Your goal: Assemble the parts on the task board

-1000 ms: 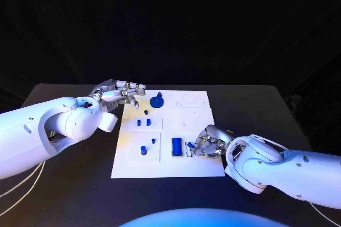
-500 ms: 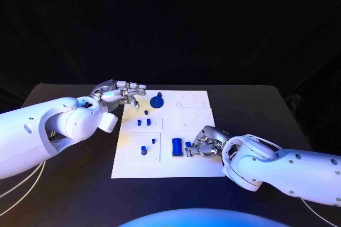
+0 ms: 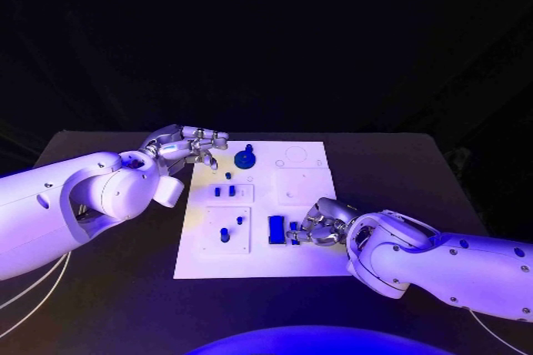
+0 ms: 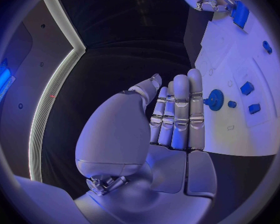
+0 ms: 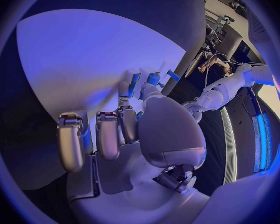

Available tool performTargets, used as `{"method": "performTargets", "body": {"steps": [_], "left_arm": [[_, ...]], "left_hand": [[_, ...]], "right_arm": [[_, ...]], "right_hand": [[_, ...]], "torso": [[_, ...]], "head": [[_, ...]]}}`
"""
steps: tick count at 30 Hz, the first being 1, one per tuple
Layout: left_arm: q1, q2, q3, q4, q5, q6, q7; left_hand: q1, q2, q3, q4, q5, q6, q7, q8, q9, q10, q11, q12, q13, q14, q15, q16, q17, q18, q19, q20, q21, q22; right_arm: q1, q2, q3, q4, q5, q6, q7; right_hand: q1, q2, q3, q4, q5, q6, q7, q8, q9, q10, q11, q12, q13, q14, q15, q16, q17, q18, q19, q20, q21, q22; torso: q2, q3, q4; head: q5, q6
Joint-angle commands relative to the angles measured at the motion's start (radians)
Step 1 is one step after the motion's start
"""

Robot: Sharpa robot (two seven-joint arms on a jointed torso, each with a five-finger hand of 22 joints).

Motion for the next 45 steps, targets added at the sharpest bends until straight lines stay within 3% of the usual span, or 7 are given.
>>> {"method": "performTargets", "body": {"steps": [1,16,25,33,39,41,45], "left_arm": [[0.0,0.001,0.001,0.003,0.005,0.018,0.002],[0.0,0.001,0.001,0.001,0.005,0.016,0.005],[-0.004,0.011,-0.002,-0.017,0.021,0.009,0.037],[-0.027,0.058,-0.006,-0.09,0.115,-0.047,0.126],[-0.048,0.109,-0.006,-0.16,0.184,-0.11,0.191],[-0.053,0.132,-0.006,-0.194,0.203,-0.119,0.21],[-0.062,0.177,-0.006,-0.25,0.222,-0.129,0.242]], "left_hand": [[-0.002,0.007,-0.006,0.0,-0.004,-0.009,-0.001,0.004,-0.001,-0.008,0.0,0.004,0.002,0.0,0.007,-0.007,-0.001,0.013,0.008,0.001,-0.004,-0.001],[-0.002,0.007,-0.006,0.0,-0.004,-0.009,-0.001,0.004,-0.001,-0.008,0.0,0.004,0.002,0.0,0.007,-0.007,-0.001,0.013,0.008,0.001,-0.004,-0.001],[-0.012,0.005,-0.015,0.006,-0.004,-0.011,0.0,0.005,-0.001,-0.01,0.001,0.007,0.002,-0.001,0.008,-0.007,-0.003,0.013,0.009,0.002,-0.008,-0.004],[-0.029,0.003,-0.06,0.026,-0.001,-0.019,-0.001,0.011,-0.001,-0.034,0.008,0.014,0.002,-0.136,0.029,-0.113,-0.058,0.008,-0.08,0.023,-0.11,-0.06],[-0.01,0.025,-0.082,0.032,-0.007,-0.009,-0.004,0.028,0.001,-0.049,0.021,0.016,-0.014,-0.234,0.063,-0.33,-0.178,0.007,-0.165,0.068,-0.278,-0.165],[-0.008,0.03,-0.087,0.038,-0.004,-0.02,-0.001,0.022,-0.003,-0.073,0.031,-0.007,-0.033,-0.271,0.086,-0.427,-0.226,-0.002,-0.209,0.094,-0.354,-0.212],[-0.021,0.026,-0.123,0.048,-0.003,-0.067,0.004,-0.007,-0.008,-0.127,0.066,-0.064,-0.071,-0.37,0.136,-0.582,-0.302,-0.029,-0.324,0.145,-0.497,-0.297]], "right_arm": [[-0.002,0.0,0.0,0.007,-0.002,0.015,0.018],[-0.003,-0.035,0.0,0.011,-0.016,-0.01,0.078],[0.037,-0.069,0.001,-0.029,0.288,-0.088,0.337],[0.115,-0.035,0.001,-0.2,0.795,-0.009,0.689],[0.14,0.073,0.002,-0.409,0.934,0.062,0.83],[0.143,0.122,0.003,-0.492,0.976,0.08,0.865],[0.146,0.179,0.004,-0.592,1.028,0.112,0.919]], "right_hand": [[-0.016,0.002,-0.013,0.0,-0.018,-0.006,0.005,0.004,0.003,0.004,0.007,0.002,0.104,0.073,-0.004,0.0,0.122,-0.017,0.095,-0.006,-0.004,0.256],[0.013,0.013,-0.032,-0.011,-0.03,-0.018,0.007,0.001,0.007,-0.001,0.009,-0.007,0.1,0.072,-0.003,-0.003,0.117,-0.015,0.09,-0.006,-0.015,0.253],[0.1,0.025,-0.058,-0.022,-0.059,-0.131,0.061,-0.082,-0.024,-0.152,0.053,-0.3,-0.079,0.015,0.033,-0.151,-0.092,0.036,-0.019,0.024,-0.257,0.178],[0.261,0.083,-0.039,-0.08,-0.119,-0.153,0.087,-0.118,-0.038,-0.379,0.083,-0.789,-0.465,-0.16,0.063,-0.729,-0.668,0.161,-0.335,0.05,-1.02,-0.143],[0.32,0.086,-0.021,-0.083,-0.147,-0.158,0.1,-0.151,-0.081,-0.412,0.111,-0.968,-0.683,-0.25,0.094,-0.954,-0.763,0.158,-0.409,0.085,-1.192,-0.281],[0.336,0.086,-0.014,-0.078,-0.158,-0.158,0.116,-0.172,-0.107,-0.406,0.128,-1.032,-0.773,-0.322,0.122,-1.061,-0.817,0.152,-0.466,0.108,-1.266,-0.341],[0.352,0.082,-0.008,-0.076,-0.167,-0.176,0.138,-0.192,-0.169,-0.393,0.163,-1.125,-0.932,-0.401,0.171,-1.224,-0.92,0.151,-0.554,0.16,-1.397,-0.466]], "torso": [[0.0,0.0001,0.0],[-0.001,-0.0002,-0.0007],[-0.019,-0.0005,-0.0093],[-0.065,-0.003,-0.0151],[-0.099,-0.0057,-0.0292],[-0.113,-0.0049,-0.0396],[-0.128,-0.0011,-0.0385]], "head": [[0.001,-0.001],[0.003,0.002],[0.005,0.018],[0.01,0.054],[0.021,0.102],[0.031,0.107],[0.038,0.11]]}}
